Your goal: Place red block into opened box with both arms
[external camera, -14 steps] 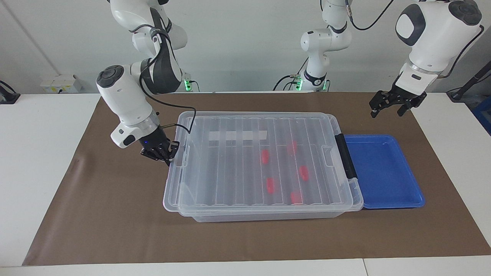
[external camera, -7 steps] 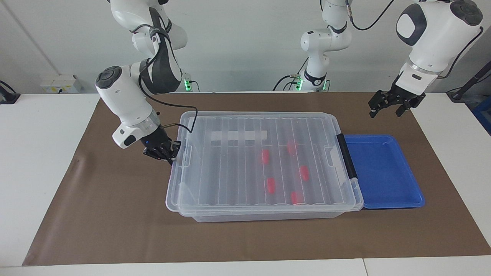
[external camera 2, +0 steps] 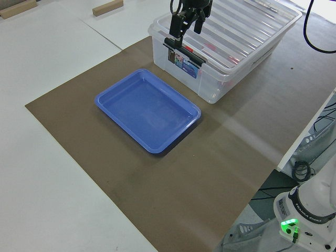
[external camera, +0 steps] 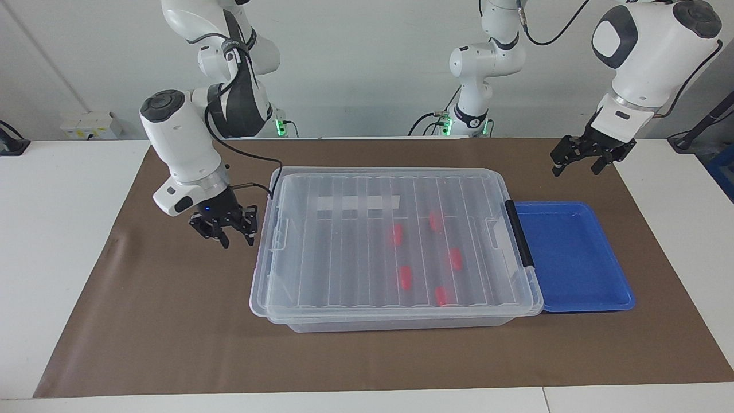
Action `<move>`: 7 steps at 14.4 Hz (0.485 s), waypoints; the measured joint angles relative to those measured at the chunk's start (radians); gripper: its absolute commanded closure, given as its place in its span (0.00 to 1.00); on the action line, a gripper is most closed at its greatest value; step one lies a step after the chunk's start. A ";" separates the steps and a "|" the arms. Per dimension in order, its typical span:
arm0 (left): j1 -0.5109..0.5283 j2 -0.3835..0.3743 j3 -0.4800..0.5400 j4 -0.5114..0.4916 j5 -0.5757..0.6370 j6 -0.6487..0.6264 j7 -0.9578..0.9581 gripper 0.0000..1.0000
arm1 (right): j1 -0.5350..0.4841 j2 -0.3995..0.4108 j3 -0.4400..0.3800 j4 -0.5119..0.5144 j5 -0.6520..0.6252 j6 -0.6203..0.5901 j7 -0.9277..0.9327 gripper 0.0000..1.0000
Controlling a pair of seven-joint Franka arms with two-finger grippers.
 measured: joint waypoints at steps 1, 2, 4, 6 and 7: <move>0.000 0.000 0.000 0.000 0.000 0.000 0.000 0.00 | -0.012 -0.019 -0.001 0.005 -0.024 -0.034 0.011 0.00; 0.000 0.000 0.000 0.000 0.000 0.000 0.000 0.00 | -0.026 -0.039 -0.002 0.017 -0.037 -0.082 0.022 0.00; 0.000 0.000 0.000 0.000 0.000 0.000 0.000 0.00 | -0.054 -0.081 -0.002 0.056 -0.056 -0.207 0.031 0.00; 0.000 0.000 -0.001 0.000 0.000 0.000 0.000 0.00 | -0.077 -0.126 -0.003 0.106 -0.069 -0.347 0.037 0.00; -0.001 0.000 -0.001 0.000 0.000 0.000 -0.001 0.00 | -0.088 -0.151 -0.003 0.131 -0.069 -0.423 0.039 0.00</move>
